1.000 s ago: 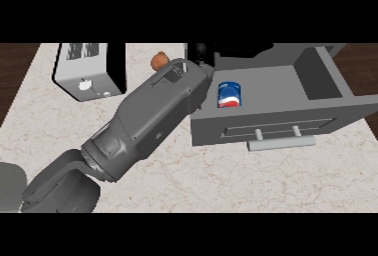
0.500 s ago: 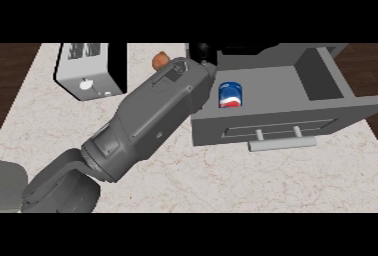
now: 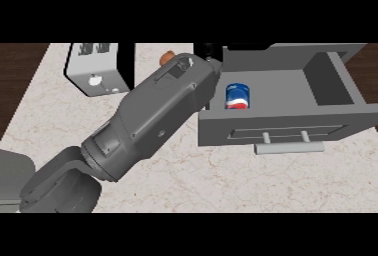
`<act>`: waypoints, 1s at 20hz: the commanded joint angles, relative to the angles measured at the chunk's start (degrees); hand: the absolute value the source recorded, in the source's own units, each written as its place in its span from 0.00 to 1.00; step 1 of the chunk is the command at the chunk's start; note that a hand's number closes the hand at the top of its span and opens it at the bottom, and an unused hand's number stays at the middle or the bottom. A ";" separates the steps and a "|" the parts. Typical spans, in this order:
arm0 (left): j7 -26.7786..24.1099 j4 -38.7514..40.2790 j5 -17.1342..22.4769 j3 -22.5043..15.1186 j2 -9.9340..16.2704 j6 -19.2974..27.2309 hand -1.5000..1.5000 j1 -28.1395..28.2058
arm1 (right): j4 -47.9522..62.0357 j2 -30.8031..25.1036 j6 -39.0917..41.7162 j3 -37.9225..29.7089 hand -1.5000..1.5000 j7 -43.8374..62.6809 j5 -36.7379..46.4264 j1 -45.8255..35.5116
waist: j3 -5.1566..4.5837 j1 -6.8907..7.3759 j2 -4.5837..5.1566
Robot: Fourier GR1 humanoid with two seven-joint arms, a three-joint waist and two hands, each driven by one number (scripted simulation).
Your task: Pick up the can, place it into the drawer and close the drawer
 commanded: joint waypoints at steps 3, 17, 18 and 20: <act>-0.58 -2.88 1.29 -1.46 0.00 1.23 0.00 2.31 | 0.97 -0.33 -1.59 11.35 0.00 0.63 18.95 -6.32 | -0.03 1.45 -0.24; 6.54 -6.30 -2.39 0.12 3.03 2.41 0.00 2.40 | 29.97 -0.49 -16.68 28.48 0.00 -8.68 51.39 -23.16 | -0.04 3.92 -1.09; 6.69 -3.54 -2.84 0.26 3.56 1.74 0.00 0.70 | 33.96 -0.04 -17.56 30.61 0.00 -8.51 53.64 -26.67 | -0.03 3.97 -0.71; 8.31 -6.83 -3.03 0.06 5.79 1.09 0.00 3.14 | 36.69 -0.10 -17.22 32.00 0.00 -6.13 56.46 -29.41 | -0.08 4.41 -1.08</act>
